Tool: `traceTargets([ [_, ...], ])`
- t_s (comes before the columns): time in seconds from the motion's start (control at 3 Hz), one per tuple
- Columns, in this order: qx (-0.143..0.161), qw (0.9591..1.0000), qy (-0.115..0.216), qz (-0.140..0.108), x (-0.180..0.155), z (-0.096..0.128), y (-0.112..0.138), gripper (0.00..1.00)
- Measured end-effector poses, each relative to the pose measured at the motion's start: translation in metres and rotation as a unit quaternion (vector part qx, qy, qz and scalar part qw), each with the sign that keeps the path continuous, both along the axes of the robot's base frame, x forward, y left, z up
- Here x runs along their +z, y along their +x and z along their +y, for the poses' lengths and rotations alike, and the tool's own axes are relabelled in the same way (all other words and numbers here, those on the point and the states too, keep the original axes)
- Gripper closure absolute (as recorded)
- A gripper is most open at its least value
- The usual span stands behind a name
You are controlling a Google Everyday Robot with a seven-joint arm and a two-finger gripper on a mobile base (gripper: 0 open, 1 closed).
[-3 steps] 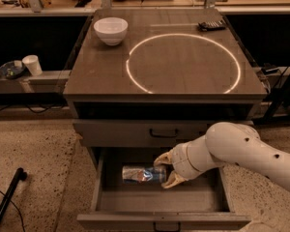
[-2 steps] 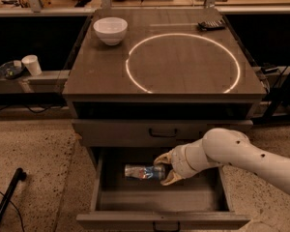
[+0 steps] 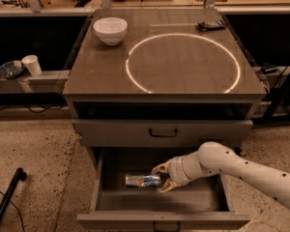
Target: Place redbull can into middle drawer
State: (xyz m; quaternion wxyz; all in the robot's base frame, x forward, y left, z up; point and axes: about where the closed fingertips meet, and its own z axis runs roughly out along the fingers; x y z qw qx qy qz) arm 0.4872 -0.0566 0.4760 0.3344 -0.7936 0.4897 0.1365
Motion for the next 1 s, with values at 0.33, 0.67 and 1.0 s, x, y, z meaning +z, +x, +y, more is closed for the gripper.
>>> traceTargets([
  [0.33, 0.008, 0.9996, 0.022, 0.013, -0.04, 0.001, -0.009, 0.96],
  [0.67, 0.006, 0.9994, 0.029, 0.016, -0.054, 0.0, -0.013, 0.73],
  [1.0, -0.012, 0.9998, -0.003, 0.018, -0.071, -0.002, -0.012, 0.5],
])
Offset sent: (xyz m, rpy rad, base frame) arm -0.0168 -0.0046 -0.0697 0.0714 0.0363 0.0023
